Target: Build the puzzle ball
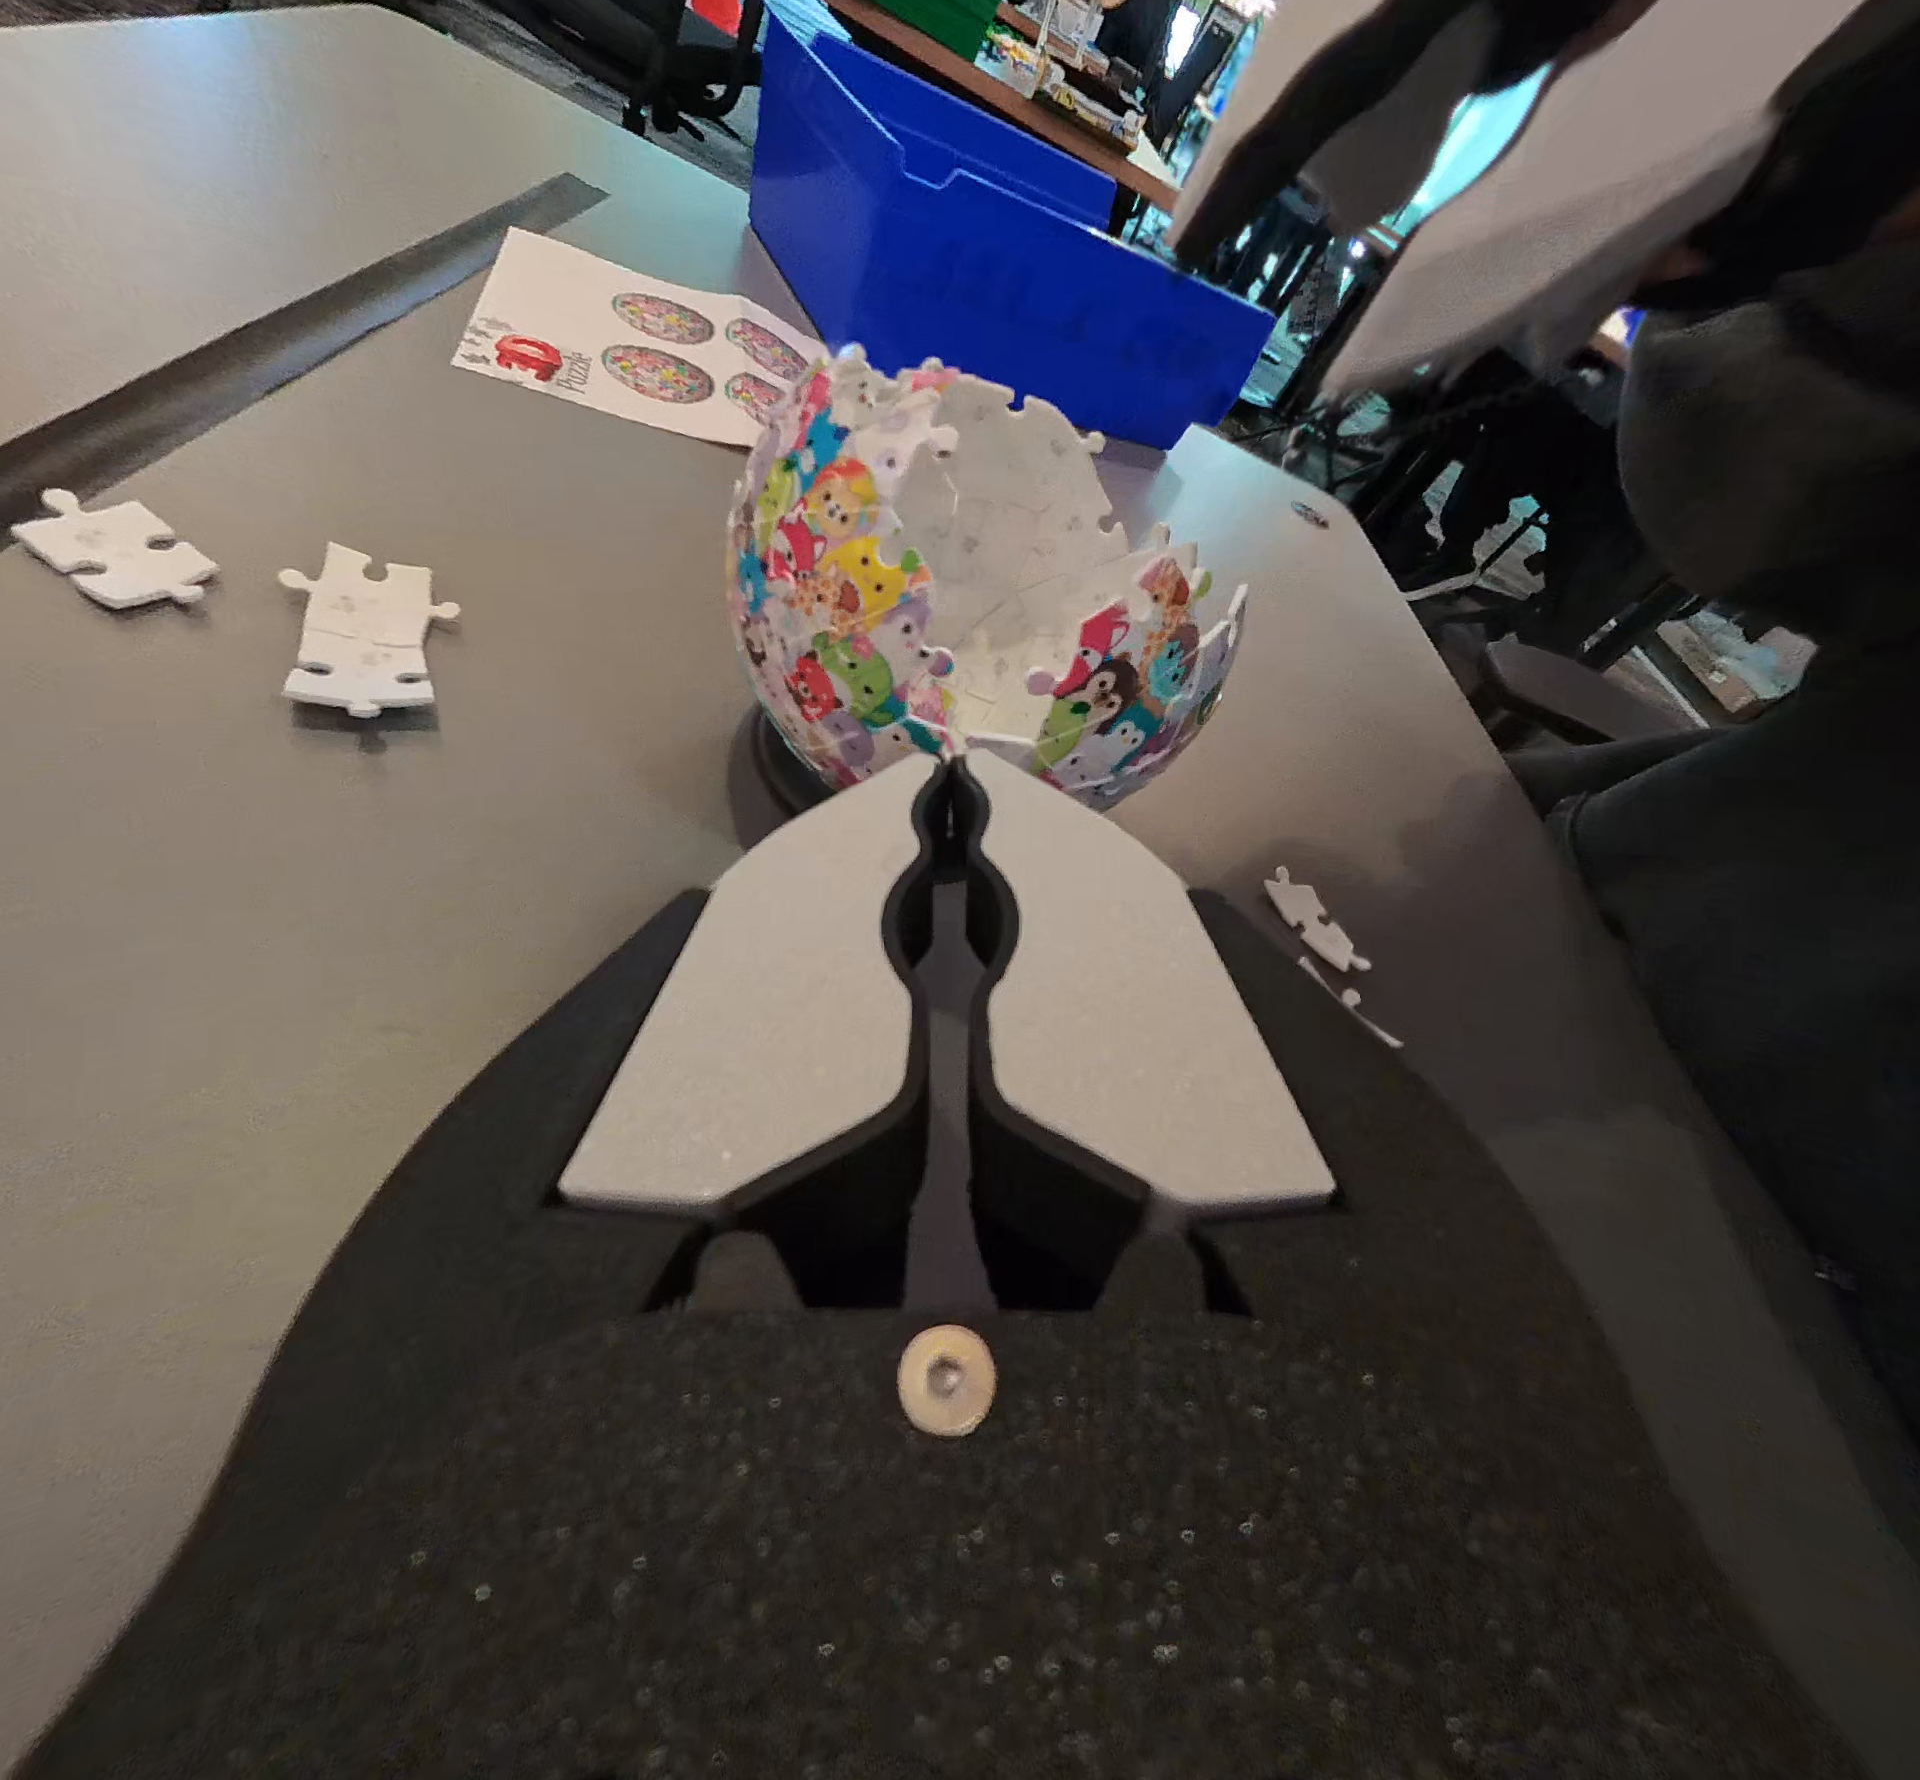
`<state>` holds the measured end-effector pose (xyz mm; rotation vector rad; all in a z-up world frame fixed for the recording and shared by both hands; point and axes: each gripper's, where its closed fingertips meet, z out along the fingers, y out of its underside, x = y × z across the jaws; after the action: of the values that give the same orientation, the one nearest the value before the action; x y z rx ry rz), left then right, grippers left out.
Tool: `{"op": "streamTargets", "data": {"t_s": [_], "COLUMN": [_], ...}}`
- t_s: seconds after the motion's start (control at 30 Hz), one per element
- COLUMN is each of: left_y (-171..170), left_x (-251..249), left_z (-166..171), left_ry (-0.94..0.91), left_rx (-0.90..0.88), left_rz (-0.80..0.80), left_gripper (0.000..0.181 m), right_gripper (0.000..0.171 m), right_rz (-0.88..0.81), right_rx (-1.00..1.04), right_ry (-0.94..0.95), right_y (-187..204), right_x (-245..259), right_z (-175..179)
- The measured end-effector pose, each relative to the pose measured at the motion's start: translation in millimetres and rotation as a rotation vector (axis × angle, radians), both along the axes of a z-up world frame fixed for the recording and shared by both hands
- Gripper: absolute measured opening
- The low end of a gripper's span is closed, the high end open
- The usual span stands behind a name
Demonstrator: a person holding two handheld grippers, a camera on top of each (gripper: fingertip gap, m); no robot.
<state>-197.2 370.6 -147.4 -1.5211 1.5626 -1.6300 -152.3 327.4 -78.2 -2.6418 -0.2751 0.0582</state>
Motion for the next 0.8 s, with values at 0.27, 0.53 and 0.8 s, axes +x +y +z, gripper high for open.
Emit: {"op": "streamTargets", "data": {"t_s": [0.27, 0.53, 0.8], "left_y": [4.3, -2.4, 12.6], "left_x": [1.3, 6.9, 8.4], "left_z": [-8.9, -12.7, -5.3], "left_ry": [0.032, 0.03, 0.008], "left_rx": [0.084, 0.192, 0.257], "left_rz": [0.032, 0.038, 0.142], "left_gripper": [0.0, 0.0, 0.018], "right_gripper": [0.039, 0.039, 0.042], "right_rz": [0.404, 0.632, 0.824], "right_rx": [0.204, 0.073, 0.312], "right_ry": [-0.193, -0.164, -0.157], "right_y": [-17.6, -23.1, -13.7], "right_x": [34.6, 36.7, 23.2], "right_z": [16.0, -15.1, 11.0]}}
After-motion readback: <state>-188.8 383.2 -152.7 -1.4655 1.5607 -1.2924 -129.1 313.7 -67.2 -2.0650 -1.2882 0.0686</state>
